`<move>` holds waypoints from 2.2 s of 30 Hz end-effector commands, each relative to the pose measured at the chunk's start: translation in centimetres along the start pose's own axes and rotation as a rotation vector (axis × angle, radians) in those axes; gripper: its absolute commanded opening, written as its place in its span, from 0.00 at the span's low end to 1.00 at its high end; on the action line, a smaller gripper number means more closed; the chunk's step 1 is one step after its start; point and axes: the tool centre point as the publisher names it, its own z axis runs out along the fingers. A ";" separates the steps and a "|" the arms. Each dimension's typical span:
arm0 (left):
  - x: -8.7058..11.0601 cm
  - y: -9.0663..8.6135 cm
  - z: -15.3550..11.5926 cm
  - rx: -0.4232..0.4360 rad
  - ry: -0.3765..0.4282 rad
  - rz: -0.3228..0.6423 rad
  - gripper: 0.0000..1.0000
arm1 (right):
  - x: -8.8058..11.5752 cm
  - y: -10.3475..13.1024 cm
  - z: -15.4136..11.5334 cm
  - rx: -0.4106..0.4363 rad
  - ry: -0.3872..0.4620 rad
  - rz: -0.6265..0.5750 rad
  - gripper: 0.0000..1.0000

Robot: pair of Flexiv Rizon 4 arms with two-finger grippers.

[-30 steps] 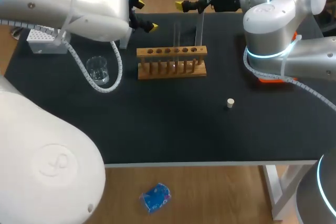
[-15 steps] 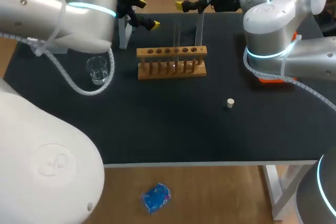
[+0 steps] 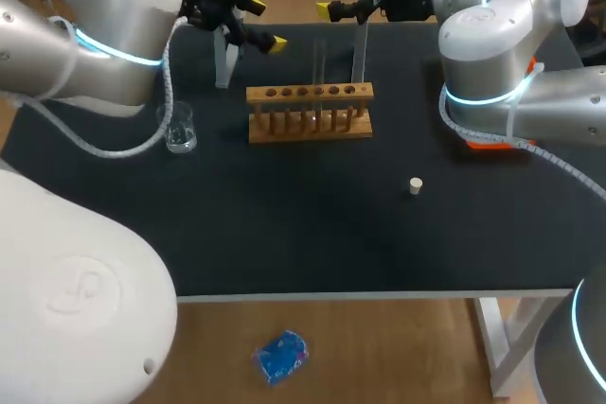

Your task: Invert the test tube, pick up the pipette, mount the tip to pipette, aspirate from beaker and dispense into the tube, eject the tip, return the pipette, and cap with the stopper.

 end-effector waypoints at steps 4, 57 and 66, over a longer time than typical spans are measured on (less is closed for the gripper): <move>0.2 0.4 -1.6 -0.012 0.190 -0.005 1.00 | -0.1 0.0 0.0 0.000 0.002 0.000 1.00; 1.6 0.0 2.5 -0.032 0.162 0.010 1.00 | 1.4 -2.3 -9.4 -0.119 0.060 -0.089 1.00; 1.6 -0.1 2.8 -0.035 0.169 0.014 1.00 | 3.3 -4.8 -14.5 -0.084 0.189 -0.121 1.00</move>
